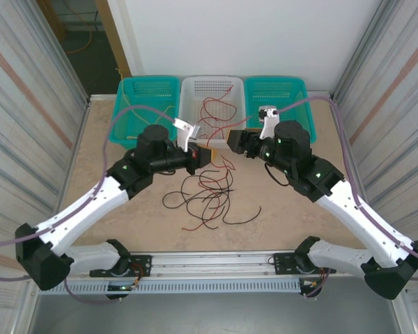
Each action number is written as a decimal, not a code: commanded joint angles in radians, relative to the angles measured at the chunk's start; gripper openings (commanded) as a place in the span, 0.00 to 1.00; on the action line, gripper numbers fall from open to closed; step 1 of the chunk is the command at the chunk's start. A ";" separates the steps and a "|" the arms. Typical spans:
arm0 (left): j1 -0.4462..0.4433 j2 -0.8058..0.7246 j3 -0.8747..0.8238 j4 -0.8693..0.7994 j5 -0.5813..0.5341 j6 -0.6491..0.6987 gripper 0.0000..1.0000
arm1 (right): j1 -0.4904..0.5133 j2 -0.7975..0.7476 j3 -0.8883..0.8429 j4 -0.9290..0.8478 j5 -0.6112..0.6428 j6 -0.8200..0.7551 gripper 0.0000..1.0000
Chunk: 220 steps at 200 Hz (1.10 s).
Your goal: Untangle the cables
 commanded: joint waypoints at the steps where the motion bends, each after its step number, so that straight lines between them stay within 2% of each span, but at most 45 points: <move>1: 0.001 -0.040 0.092 -0.047 0.045 0.048 0.00 | -0.035 0.037 -0.072 0.013 -0.074 0.065 0.67; 33: 0.007 -0.054 0.169 -0.082 0.057 0.074 0.00 | -0.036 0.065 -0.192 0.097 -0.138 0.126 0.64; 96: 0.051 -0.056 0.269 -0.060 0.048 0.081 0.00 | -0.036 0.118 -0.339 0.125 -0.134 0.160 0.59; 114: 0.059 -0.027 0.303 -0.074 0.012 0.095 0.00 | -0.036 0.117 -0.365 0.122 -0.112 0.174 0.58; 132: 0.072 0.012 0.327 -0.078 -0.084 0.099 0.00 | -0.038 0.107 -0.381 0.116 -0.091 0.182 0.58; 145: 0.087 0.059 0.342 -0.074 -0.191 0.093 0.00 | -0.039 0.100 -0.394 0.114 -0.077 0.184 0.57; 153: 0.107 0.097 0.364 -0.069 -0.211 0.075 0.00 | -0.038 0.099 -0.400 0.109 -0.068 0.186 0.57; 188: 0.199 0.272 0.456 0.026 -0.128 -0.028 0.00 | -0.040 0.075 -0.407 0.075 -0.042 0.189 0.54; 220: 0.246 0.452 0.637 -0.031 -0.123 -0.048 0.00 | -0.044 0.036 -0.421 0.046 -0.022 0.186 0.55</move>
